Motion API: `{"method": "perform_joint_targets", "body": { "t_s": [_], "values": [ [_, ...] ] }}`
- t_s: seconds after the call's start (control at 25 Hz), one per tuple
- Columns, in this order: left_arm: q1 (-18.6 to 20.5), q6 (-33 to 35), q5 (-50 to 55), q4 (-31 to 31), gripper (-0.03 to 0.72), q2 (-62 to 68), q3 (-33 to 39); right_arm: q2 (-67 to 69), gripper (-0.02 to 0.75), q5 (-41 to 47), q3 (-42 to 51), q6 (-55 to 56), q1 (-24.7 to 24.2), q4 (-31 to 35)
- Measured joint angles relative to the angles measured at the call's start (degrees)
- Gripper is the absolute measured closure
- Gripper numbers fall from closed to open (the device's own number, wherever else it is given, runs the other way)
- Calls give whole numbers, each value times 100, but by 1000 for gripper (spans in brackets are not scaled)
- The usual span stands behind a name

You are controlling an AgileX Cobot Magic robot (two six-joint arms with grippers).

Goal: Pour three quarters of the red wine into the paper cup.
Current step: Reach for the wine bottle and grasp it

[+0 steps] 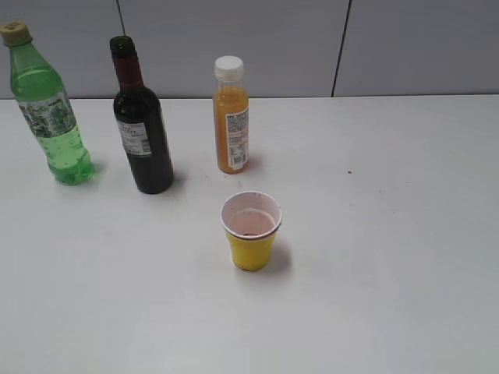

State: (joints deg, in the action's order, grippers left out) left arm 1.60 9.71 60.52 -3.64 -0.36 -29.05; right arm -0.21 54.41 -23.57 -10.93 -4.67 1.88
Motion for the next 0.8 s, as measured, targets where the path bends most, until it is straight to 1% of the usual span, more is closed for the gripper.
{"method": "perform_joint_targets", "body": {
  "t_s": [0.8],
  "values": [
    [0, 0, 0, -5, 263, 0, 0, 0, 153, 0, 0, 14, 0, -6]
  ]
}}
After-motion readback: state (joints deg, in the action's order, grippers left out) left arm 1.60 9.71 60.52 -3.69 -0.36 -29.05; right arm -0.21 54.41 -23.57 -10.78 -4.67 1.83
